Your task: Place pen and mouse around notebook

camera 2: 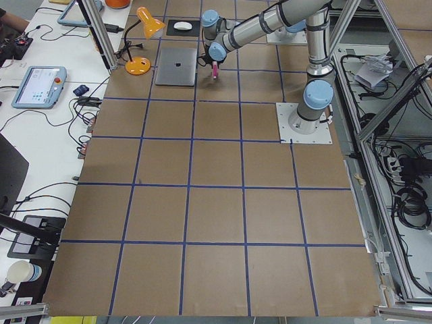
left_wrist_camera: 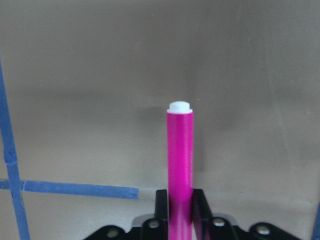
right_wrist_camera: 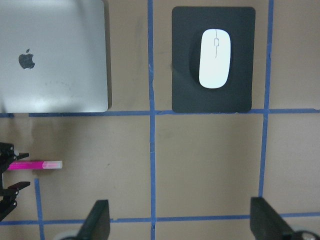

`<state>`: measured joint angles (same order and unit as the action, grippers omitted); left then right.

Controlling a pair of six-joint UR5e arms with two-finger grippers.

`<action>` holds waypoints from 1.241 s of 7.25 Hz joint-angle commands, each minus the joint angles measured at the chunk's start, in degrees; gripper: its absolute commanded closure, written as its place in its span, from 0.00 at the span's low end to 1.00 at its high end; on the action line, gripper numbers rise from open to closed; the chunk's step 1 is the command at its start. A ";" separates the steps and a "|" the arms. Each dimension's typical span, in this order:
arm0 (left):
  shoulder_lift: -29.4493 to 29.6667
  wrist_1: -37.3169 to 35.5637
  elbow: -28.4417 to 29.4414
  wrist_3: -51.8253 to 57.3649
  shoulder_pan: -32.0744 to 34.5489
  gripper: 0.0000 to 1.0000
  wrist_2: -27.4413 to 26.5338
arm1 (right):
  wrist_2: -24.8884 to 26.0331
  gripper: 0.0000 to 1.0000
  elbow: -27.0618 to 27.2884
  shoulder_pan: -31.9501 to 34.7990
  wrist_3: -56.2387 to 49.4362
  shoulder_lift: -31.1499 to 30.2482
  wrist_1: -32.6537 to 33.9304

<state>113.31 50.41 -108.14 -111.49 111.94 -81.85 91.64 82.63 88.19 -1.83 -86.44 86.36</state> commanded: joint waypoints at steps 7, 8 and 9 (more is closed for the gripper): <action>-24.69 21.10 2.91 81.31 -25.88 0.00 -13.08 | -0.41 0.00 4.39 0.75 1.39 -2.86 0.04; -26.28 26.88 5.28 86.74 -25.89 0.00 -13.59 | -0.41 0.00 4.30 0.67 1.39 -2.86 -0.13; -26.73 30.50 8.44 87.67 -25.37 0.00 -12.55 | -0.32 0.00 3.95 0.67 1.39 -2.86 -0.14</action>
<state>87.95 75.74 -103.12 -28.48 86.37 -93.86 91.25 86.91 88.90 -0.47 -89.36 86.28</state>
